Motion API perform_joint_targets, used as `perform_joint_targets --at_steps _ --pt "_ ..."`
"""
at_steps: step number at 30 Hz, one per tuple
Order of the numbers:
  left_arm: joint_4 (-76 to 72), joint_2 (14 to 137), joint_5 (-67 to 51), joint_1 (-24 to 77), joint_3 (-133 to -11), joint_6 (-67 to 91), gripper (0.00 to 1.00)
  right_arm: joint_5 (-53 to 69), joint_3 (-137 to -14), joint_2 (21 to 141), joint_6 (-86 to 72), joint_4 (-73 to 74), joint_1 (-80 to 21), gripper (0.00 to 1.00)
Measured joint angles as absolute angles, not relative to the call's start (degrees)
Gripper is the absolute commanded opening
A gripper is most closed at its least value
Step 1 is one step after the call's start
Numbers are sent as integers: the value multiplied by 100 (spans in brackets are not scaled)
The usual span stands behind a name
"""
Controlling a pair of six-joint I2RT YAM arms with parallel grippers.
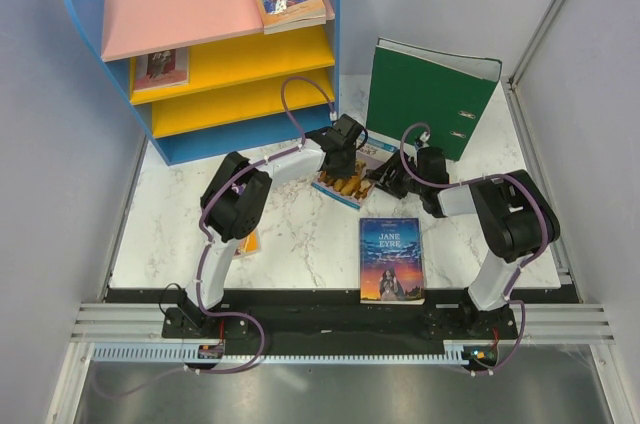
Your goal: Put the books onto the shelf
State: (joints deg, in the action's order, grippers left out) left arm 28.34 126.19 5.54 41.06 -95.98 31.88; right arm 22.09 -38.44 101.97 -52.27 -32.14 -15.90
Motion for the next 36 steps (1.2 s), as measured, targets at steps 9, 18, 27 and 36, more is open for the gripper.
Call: perform_joint_targets --at_steps 9,18,27,36 --pt "2812 12621 554 4132 -9598 3179 2 2102 -3844 9942 -5256 -3140 -1643 55" --pt "2805 12628 537 4134 -9598 3175 2 2222 -4119 9572 -5162 -2952 -1925 56" --pt "2803 12630 541 4139 -9601 3138 2 1979 -4064 9898 -5137 -2519 -1975 57" --pt "2801 12634 541 4141 -9601 3100 2 1592 -4095 9782 -5074 -2027 -1973 62"
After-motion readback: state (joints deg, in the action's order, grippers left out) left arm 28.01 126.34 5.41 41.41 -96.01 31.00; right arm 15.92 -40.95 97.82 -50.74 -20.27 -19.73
